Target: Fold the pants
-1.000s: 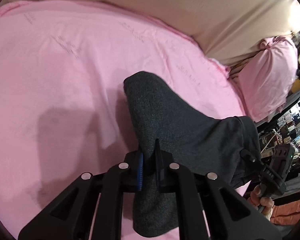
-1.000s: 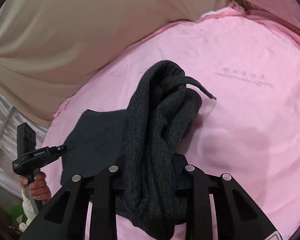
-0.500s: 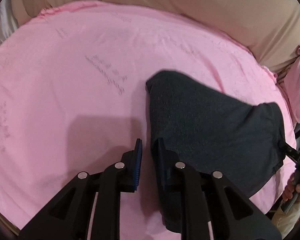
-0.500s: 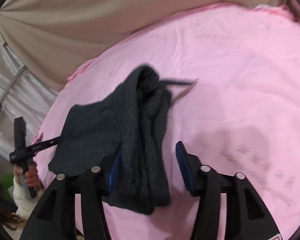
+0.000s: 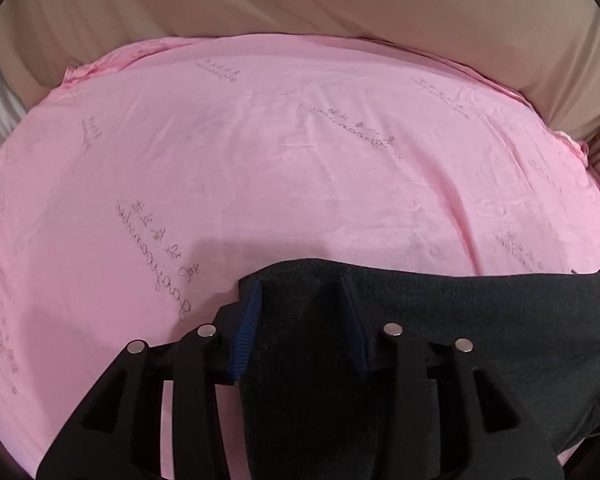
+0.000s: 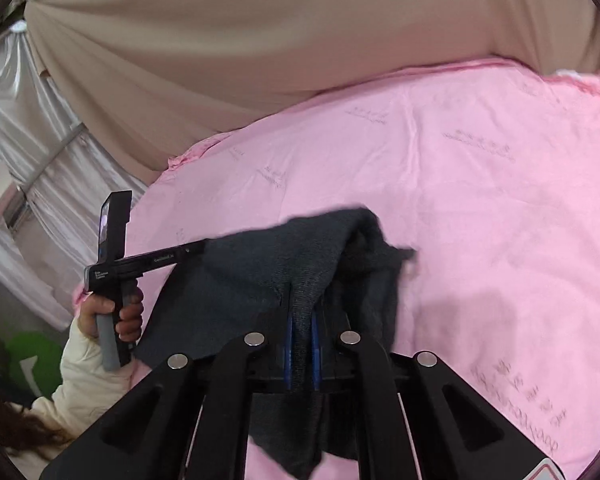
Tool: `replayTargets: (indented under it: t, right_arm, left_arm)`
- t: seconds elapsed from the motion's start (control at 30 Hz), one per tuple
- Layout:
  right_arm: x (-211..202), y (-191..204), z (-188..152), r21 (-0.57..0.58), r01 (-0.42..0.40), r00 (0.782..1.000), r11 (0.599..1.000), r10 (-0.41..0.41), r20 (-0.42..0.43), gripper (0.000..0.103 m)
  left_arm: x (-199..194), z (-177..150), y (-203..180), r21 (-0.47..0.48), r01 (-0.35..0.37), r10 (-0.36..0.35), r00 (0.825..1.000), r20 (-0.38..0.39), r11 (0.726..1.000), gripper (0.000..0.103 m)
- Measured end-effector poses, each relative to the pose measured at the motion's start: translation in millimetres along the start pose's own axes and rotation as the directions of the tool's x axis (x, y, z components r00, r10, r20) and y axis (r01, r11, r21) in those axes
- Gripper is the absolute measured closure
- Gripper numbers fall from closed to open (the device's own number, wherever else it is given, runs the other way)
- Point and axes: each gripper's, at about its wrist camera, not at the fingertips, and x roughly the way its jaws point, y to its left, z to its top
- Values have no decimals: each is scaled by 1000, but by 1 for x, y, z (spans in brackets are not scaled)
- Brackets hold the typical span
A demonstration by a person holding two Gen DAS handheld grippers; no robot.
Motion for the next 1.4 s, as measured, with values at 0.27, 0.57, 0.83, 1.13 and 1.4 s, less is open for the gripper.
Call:
replayTargets:
  t: [0.27, 0.57, 0.83, 1.13, 1.4]
  right_arm:
    - [-43, -12, -18, 66, 16, 997, 998, -21, 73, 48]
    - [-10, -15, -64, 124, -32, 997, 992, 40, -63, 40]
    - [-36, 11, -59, 67, -68, 998, 995, 67, 19, 73]
    - [-31, -17, -73, 186, -43, 999, 982, 48, -20, 53]
    - [-35, -18, -56, 162, -16, 1000, 987, 14, 14, 36]
  left_arm:
    - [-45, -19, 11, -15, 80, -79, 996, 39, 997, 52]
    - [-80, -116, 29, -82, 129, -135, 989, -67, 988, 33]
    - [-69, -123, 18, -70, 100, -104, 992, -70, 993, 36]
    - [-66, -124, 18, -53, 93, -97, 992, -76, 994, 35]
    - [-66, -124, 13, -50, 71, -75, 994, -78, 996, 35]
